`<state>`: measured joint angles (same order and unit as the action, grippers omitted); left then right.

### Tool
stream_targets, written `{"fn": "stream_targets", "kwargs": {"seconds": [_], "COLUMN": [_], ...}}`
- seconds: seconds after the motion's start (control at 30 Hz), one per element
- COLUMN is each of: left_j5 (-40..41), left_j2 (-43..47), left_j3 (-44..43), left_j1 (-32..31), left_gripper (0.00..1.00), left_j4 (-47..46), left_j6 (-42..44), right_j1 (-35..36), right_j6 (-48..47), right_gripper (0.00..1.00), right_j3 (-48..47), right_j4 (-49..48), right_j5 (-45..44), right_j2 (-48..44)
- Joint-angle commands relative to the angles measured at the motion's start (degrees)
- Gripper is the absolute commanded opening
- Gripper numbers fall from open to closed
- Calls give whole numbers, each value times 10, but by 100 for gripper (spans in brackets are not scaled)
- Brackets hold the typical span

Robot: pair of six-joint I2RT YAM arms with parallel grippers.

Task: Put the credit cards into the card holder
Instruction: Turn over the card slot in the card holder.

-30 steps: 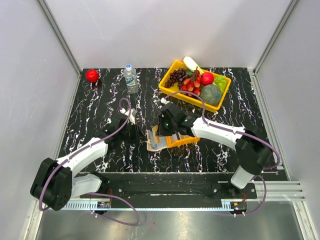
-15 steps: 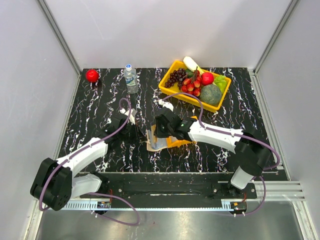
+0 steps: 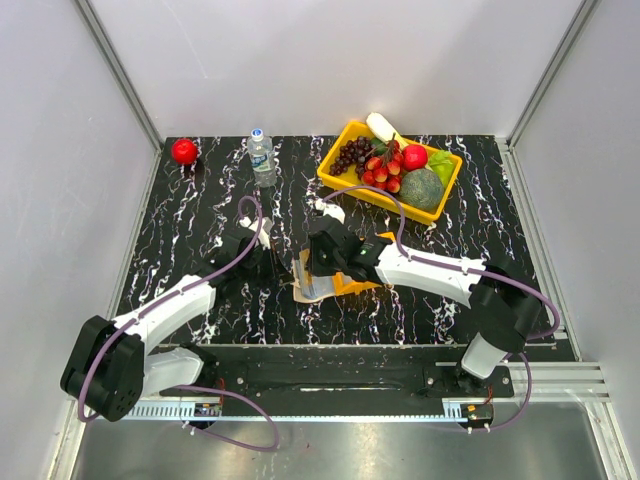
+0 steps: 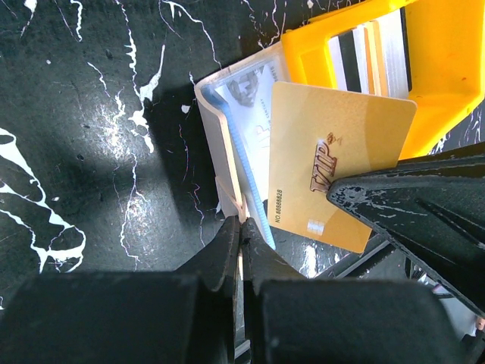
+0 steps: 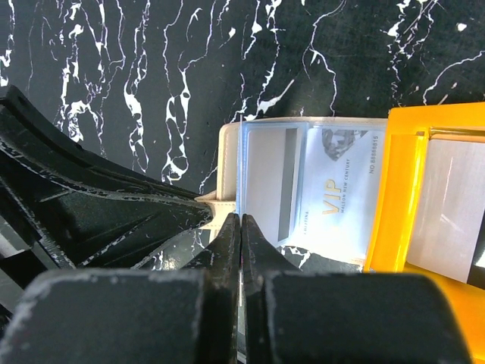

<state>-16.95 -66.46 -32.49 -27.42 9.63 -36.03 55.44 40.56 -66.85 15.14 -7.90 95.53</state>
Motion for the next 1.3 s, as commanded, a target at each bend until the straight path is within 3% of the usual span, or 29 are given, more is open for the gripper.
{"fn": "stream_targets", "kwargs": {"seconds": [0.0,0.4,0.83,1.27], "left_j5": [8,8,10,11], "left_j2": [14,14,17,19], "left_j3": [-7,-10,-9,-6], "left_j1": [-1,-1,-1,-1], "left_gripper": [0,0,0,0], "left_j4": [-15,-15,-14,-15], "left_j6": [-6,-5,-4,-4], "right_j1": [6,7,13,16], "right_j6": [-5,-7,-7,-4], "right_gripper": [0,0,0,0], "right_j3": [-18,-29,-20,-26], "right_j4": [-26,-13,-30,-20], "right_j5": [-12,10,-1,3], "right_j2": [-17,19,-21,-2]}}
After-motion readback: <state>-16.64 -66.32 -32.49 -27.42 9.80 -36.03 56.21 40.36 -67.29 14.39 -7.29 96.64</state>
